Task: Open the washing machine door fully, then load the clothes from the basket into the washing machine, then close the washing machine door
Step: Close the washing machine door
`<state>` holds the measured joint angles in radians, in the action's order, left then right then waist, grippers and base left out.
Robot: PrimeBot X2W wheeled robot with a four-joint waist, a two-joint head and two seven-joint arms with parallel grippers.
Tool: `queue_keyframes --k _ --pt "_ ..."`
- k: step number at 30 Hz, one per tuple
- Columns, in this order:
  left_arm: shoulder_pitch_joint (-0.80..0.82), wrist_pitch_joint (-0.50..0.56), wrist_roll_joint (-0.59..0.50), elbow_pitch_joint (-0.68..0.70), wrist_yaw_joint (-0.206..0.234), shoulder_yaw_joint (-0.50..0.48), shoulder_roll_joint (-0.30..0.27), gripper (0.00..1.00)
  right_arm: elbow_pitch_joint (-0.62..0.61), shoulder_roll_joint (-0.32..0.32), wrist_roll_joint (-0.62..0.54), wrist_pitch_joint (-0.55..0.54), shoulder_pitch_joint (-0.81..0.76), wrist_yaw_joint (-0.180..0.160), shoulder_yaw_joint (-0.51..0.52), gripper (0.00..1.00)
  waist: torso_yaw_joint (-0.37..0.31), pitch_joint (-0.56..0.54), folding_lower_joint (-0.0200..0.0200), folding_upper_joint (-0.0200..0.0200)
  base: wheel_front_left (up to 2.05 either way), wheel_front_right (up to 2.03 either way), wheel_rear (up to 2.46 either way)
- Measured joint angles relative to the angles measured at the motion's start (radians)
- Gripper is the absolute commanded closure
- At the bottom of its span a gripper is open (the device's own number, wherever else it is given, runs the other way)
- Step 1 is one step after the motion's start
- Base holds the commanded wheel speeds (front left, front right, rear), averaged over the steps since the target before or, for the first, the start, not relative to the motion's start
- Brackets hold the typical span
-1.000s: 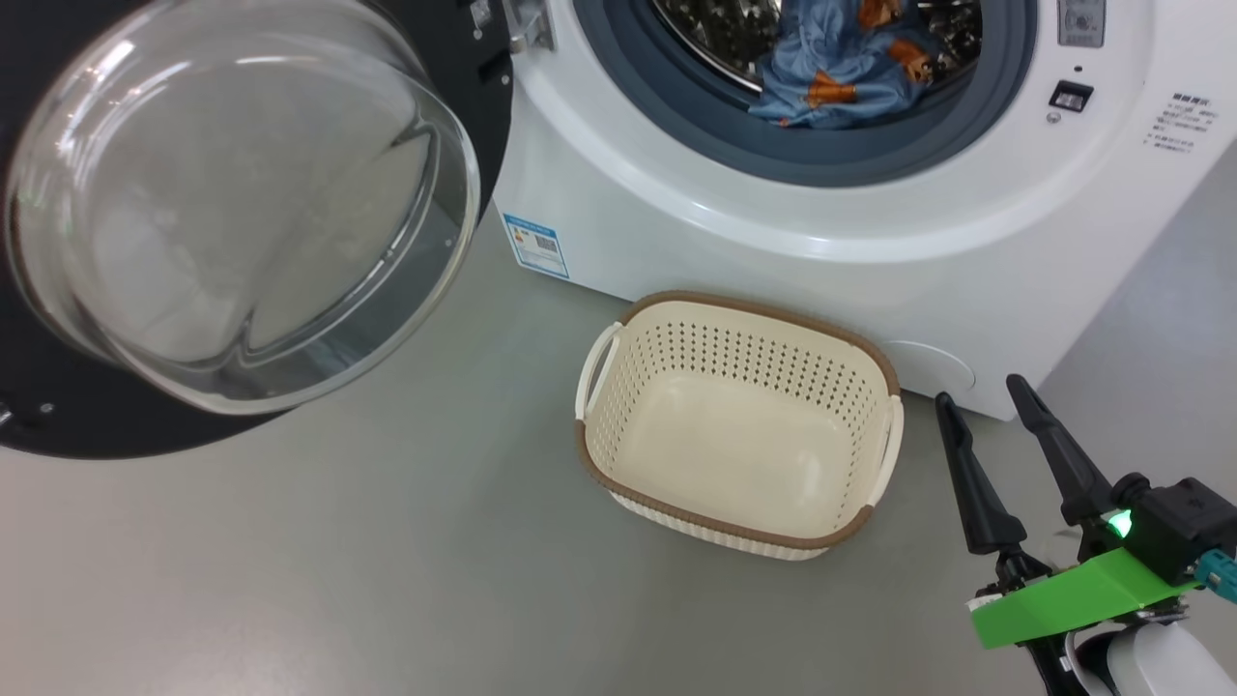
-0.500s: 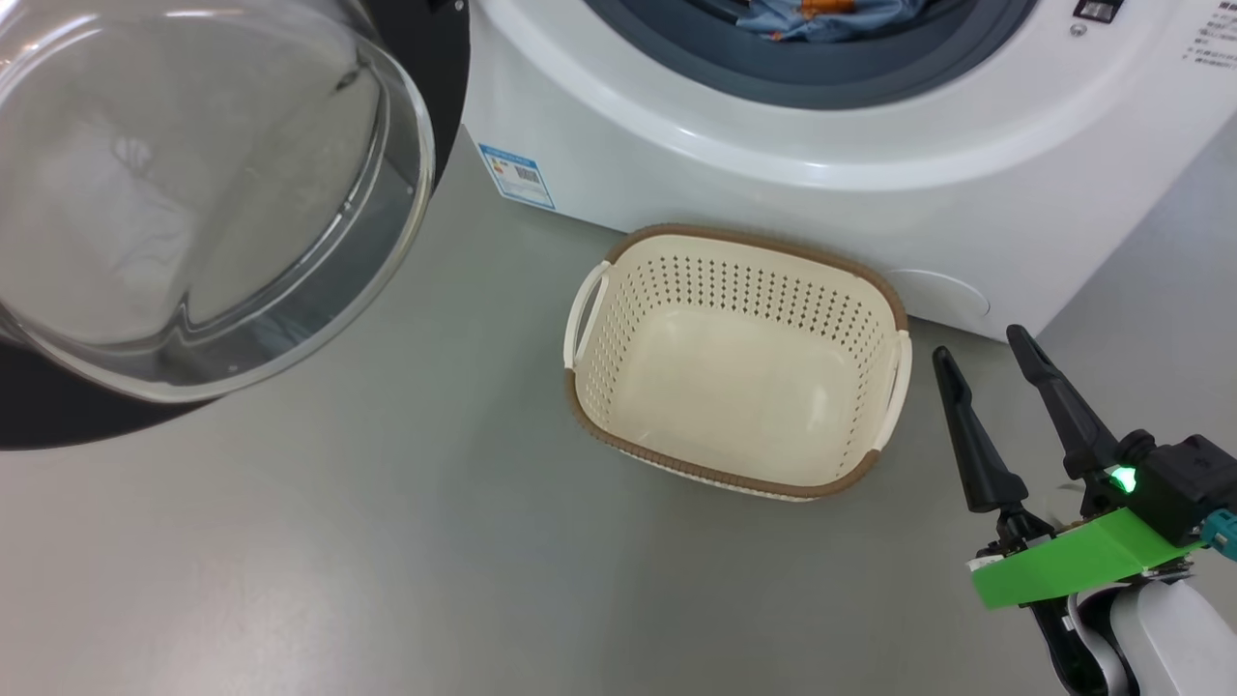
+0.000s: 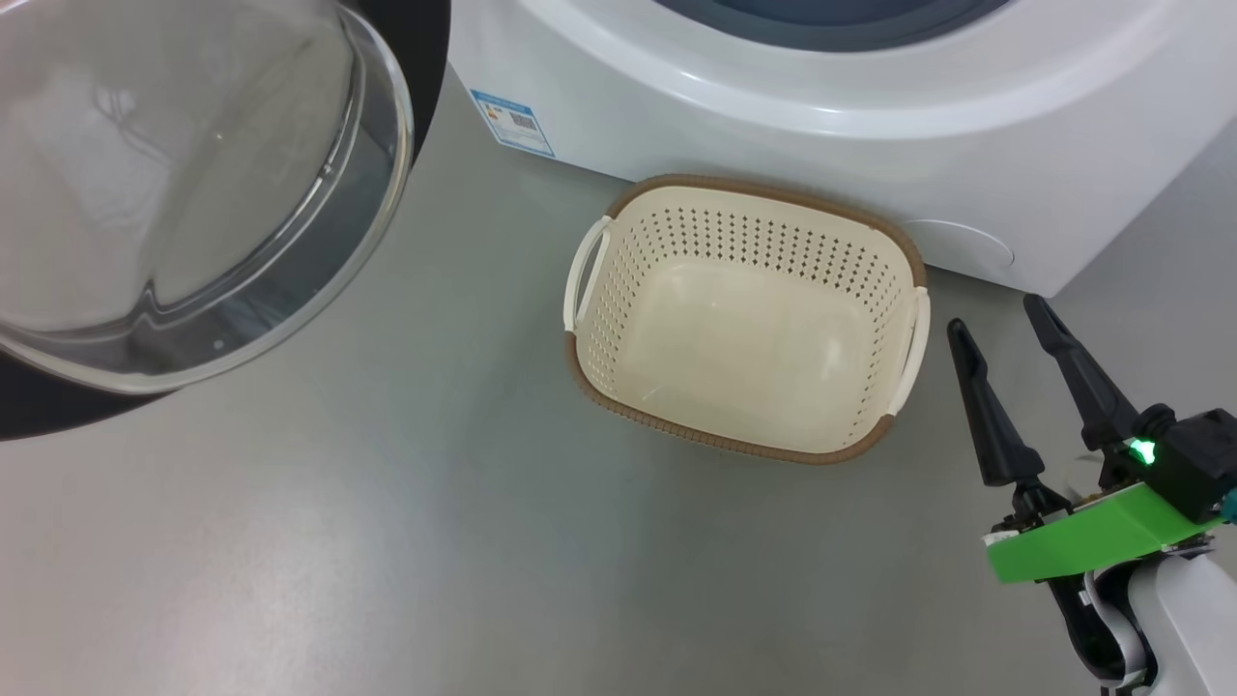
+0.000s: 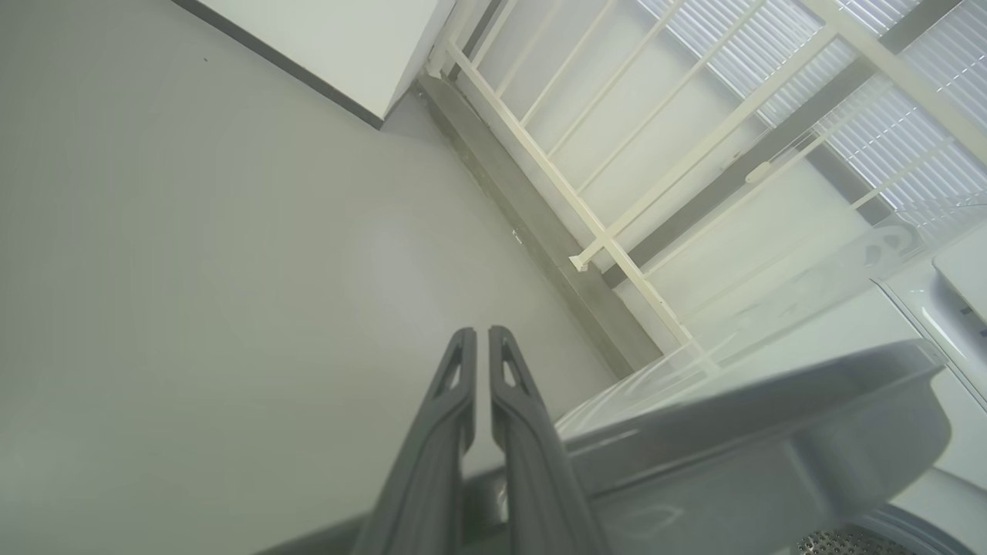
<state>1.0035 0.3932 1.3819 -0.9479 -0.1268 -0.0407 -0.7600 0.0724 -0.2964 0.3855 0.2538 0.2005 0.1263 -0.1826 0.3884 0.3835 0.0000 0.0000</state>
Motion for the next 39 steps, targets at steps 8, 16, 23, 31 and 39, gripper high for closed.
queue_keyframes --k 8,16,23,31,39 --pt "0.046 0.094 0.002 -0.037 0.0 0.028 -0.019 1.0 -0.001 -0.015 0.0 0.0 0.022 0.0 -0.003 0.0 -0.001 0.012 0.0 0.0 0.0 0.0 0.0" --pt "0.058 0.217 0.024 -0.049 0.0 0.06 -0.023 1.0 -0.001 -0.014 0.0 0.0 0.019 0.0 0.0 0.0 0.006 -0.004 0.0 0.0001 0.0 0.0 0.0" --pt "0.057 0.293 0.036 -0.037 0.0 0.077 -0.01 1.0 -0.001 -0.009 -0.003 0.0 0.019 0.0 -0.001 0.0 0.016 -0.022 0.0001 0.0 0.0 0.0 0.0" --pt "0.034 0.369 0.063 -0.013 0.0 0.101 -0.007 1.0 0.0 -0.002 -0.004 0.0 0.015 0.0 0.0 0.0 0.02 -0.051 0.0 0.0 0.0 0.0 0.0" --pt "0.013 0.464 0.086 0.013 0.0 0.114 -0.007 1.0 0.0 0.007 -0.004 0.0 -0.006 0.0 0.005 0.0 0.025 -0.072 0.0 0.0 0.0 0.0 0.0"
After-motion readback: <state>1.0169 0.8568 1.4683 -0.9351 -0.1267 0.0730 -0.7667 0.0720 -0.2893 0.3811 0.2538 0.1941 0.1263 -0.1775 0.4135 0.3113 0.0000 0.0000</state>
